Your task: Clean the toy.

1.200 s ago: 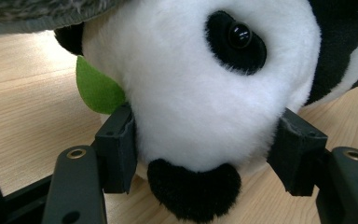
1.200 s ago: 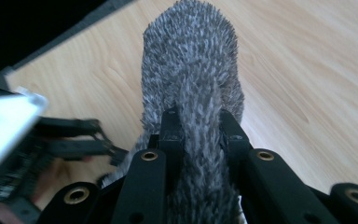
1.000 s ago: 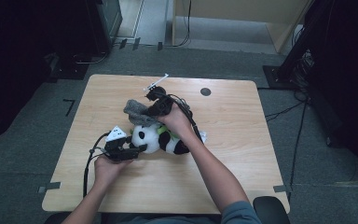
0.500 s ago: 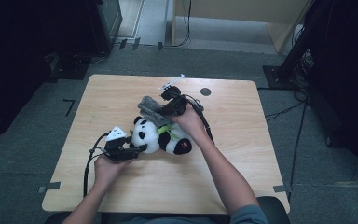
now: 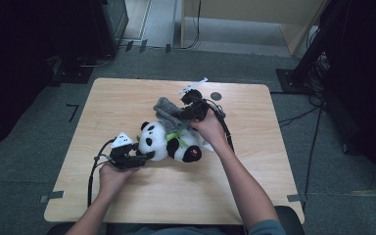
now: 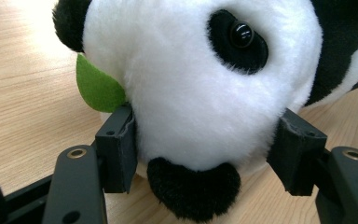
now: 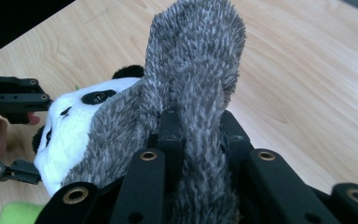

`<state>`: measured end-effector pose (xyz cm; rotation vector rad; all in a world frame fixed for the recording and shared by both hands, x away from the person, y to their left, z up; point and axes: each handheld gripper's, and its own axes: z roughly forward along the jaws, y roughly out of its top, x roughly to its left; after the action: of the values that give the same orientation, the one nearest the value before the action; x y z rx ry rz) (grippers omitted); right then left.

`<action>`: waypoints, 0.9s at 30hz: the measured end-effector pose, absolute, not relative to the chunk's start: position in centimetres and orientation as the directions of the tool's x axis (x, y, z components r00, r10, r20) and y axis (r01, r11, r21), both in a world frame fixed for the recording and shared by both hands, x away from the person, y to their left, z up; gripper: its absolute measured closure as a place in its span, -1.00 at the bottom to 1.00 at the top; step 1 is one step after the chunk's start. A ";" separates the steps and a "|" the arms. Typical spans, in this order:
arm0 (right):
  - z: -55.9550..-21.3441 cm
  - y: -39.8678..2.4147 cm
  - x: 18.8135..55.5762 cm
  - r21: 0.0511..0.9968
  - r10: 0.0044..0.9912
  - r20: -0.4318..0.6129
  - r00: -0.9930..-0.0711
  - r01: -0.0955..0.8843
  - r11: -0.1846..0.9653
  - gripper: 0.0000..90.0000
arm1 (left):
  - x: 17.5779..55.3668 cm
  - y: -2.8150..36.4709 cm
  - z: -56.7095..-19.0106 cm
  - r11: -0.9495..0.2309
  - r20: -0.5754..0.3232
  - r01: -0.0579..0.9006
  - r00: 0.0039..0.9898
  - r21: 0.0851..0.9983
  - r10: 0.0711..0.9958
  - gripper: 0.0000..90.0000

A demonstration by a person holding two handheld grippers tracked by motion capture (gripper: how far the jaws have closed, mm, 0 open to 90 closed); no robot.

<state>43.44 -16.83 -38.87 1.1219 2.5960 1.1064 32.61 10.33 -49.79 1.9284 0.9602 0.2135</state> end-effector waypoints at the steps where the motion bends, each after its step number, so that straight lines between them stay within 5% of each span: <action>1: -38.5 -17.5 43.3 0.669 0.682 0.166 -0.712 0.590 0.453 0.69 | 32.6 10.3 -49.8 -0.254 -0.229 0.533 0.680 0.807 0.697 -0.25; 10: -38.2 -18.9 43.2 0.664 0.707 0.128 -0.696 0.589 0.461 0.69 | 32.6 10.3 -49.8 -0.261 -0.223 0.529 0.683 0.807 0.696 -0.25; 27: -35.3 -23.7 40.2 0.794 0.687 0.222 -0.692 0.537 0.285 0.70 | 32.7 10.5 -49.8 -0.268 -0.221 0.527 0.689 0.807 0.690 -0.25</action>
<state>40.19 -23.66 -35.35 1.1467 2.3831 1.3694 32.68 10.45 -49.84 1.9420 0.9430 0.2144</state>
